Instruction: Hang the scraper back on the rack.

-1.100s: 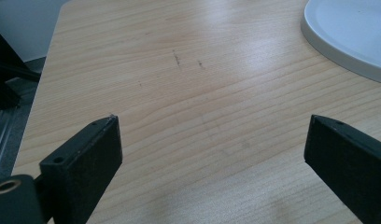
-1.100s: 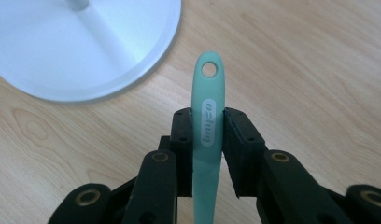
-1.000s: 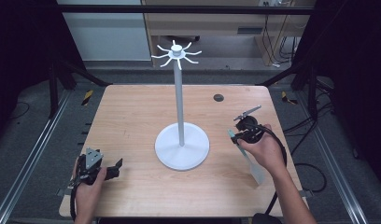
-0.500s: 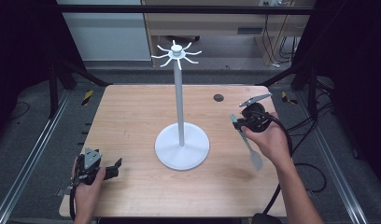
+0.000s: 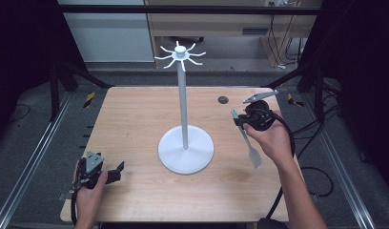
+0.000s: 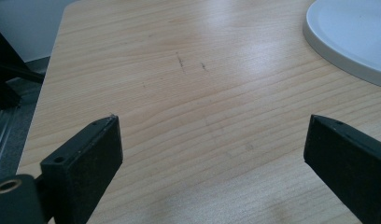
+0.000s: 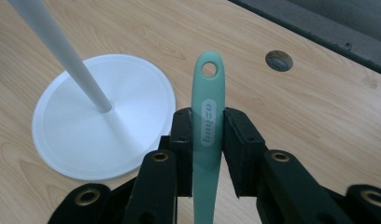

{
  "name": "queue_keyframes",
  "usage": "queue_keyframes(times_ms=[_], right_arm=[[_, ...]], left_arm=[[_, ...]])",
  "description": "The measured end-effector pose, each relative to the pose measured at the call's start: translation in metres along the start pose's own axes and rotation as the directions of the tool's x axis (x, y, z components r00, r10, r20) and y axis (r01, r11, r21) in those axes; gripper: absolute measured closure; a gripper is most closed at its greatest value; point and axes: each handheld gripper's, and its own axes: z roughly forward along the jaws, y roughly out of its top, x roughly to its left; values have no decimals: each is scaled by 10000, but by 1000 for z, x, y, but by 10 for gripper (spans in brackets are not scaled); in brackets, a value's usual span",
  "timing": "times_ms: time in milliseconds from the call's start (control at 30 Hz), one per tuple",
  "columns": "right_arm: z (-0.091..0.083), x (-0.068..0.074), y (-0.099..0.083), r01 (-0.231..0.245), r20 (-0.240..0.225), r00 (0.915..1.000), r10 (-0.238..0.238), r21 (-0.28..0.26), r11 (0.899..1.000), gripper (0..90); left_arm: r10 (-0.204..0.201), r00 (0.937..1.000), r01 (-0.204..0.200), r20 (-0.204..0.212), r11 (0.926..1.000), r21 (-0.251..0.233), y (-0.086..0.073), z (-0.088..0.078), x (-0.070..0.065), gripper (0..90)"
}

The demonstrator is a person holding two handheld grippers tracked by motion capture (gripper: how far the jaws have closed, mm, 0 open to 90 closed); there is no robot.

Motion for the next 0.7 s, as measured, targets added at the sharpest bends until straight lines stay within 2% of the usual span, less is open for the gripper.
queue_keyframes(times_ms=[700], right_arm=[[-15, 4, 10, -116, -34, 9999, 113, -1200, 9927, 743]], left_arm=[[0, 10000, 0, 5, 10000, 3, 0, 0, 0, 40]])
